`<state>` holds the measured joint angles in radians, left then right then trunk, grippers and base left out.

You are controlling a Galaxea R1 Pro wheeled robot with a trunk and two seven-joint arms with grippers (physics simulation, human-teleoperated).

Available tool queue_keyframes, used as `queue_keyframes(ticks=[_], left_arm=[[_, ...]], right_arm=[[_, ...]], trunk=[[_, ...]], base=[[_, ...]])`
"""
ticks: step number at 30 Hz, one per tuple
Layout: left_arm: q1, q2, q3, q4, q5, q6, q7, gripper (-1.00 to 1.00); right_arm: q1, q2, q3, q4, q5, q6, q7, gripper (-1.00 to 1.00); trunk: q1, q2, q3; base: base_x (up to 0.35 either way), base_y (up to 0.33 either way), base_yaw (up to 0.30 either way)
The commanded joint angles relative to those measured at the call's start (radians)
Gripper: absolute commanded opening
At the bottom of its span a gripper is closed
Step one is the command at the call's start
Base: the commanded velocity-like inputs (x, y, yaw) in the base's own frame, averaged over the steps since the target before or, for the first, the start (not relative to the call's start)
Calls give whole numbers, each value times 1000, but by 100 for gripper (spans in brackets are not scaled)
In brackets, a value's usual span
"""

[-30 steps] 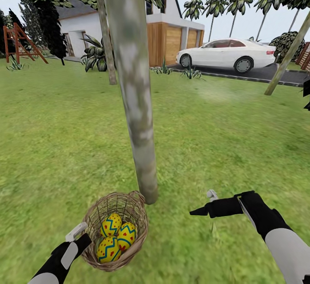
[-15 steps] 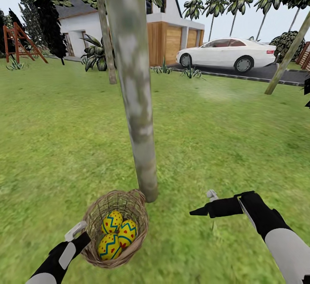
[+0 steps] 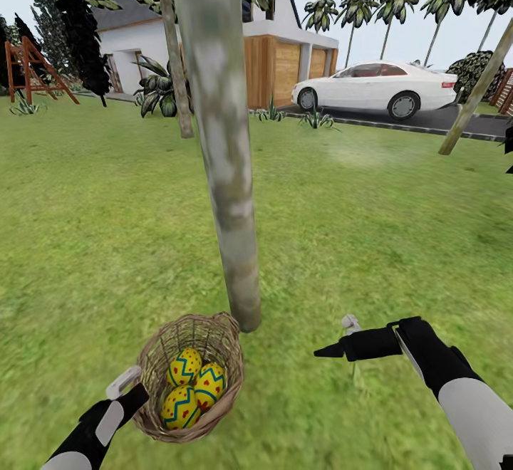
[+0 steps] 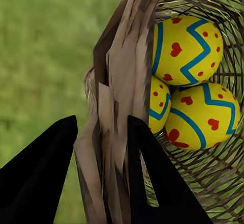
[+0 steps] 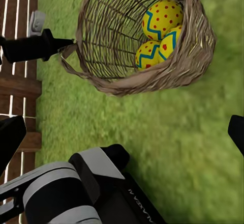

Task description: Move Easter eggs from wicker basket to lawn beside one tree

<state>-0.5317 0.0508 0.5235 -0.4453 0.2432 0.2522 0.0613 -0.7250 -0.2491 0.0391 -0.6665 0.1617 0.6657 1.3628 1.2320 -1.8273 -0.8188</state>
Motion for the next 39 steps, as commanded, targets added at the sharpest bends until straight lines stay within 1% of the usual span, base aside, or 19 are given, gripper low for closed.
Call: queue_keyframes(ticks=[1,2,4,19,21,24,26,27,39], left_arm=[[-1,0,1,-2,15,6,-19,-100],[-1,1,1,-2,15,7,-41,-100],[-1,1,1,-1,15,7,-54,-100],[-1,1,1,2,14,7,-58,-100],[-1,1,3,0,14,6,-58,-100],[-1,1,43,-1,13,6,-57,-100],[-1,1,56,-2,13,6,-57,-100],[-1,1,57,-2,13,7,-57,100],[-1,1,58,-4,13,5,-56,100]], right_arm=[[-1,0,1,-1,5,9,4,100],[-1,1,1,-1,5,9,3,100],[-1,1,1,-1,6,9,1,100],[-1,1,1,2,6,9,-1,100],[-1,1,1,1,7,9,-2,100],[-1,1,1,2,6,9,-2,100],[-1,1,1,2,6,9,-2,100],[-1,1,1,2,6,9,-2,100],[-1,1,1,4,7,9,-4,100]], trunk=[[4,-8,-4],[8,-15,-7],[15,-29,-13],[73,-134,-60],[73,-134,-60],[73,-134,-60],[73,-134,-60],[73,-134,-60],[73,-134,-60]], base=[[0,0,0],[0,0,0],[0,0,0],[0,0,0],[0,0,0],[0,0,0],[0,0,0],[0,0,0],[0,0,0]])
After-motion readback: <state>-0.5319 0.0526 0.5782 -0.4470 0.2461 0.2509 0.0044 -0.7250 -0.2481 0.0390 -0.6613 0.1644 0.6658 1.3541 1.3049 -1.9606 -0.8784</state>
